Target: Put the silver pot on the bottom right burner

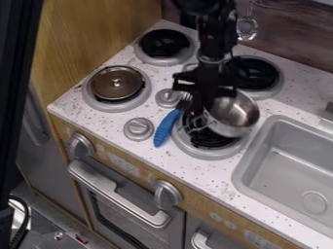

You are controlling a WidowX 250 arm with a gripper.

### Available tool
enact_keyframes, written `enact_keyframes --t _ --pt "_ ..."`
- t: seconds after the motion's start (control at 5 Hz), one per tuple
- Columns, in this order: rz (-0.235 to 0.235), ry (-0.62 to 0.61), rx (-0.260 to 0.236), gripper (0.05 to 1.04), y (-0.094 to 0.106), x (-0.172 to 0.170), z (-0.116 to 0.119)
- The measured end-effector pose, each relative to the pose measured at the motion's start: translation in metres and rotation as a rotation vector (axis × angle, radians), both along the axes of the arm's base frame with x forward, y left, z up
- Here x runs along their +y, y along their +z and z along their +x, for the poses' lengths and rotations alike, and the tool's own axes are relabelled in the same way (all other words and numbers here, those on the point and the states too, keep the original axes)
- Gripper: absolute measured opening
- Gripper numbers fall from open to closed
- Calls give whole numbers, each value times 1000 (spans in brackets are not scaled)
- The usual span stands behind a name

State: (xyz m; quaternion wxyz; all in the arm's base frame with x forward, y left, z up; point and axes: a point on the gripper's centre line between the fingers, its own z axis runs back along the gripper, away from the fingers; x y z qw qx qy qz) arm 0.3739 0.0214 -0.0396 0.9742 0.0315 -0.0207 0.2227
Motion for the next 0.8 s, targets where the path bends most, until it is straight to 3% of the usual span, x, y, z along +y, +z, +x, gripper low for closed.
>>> enact_keyframes --t 0.2,0.8 --pt "-16 -10 33 71 -14 7 -5" --pt "21 -9 36 71 -15 28 1"
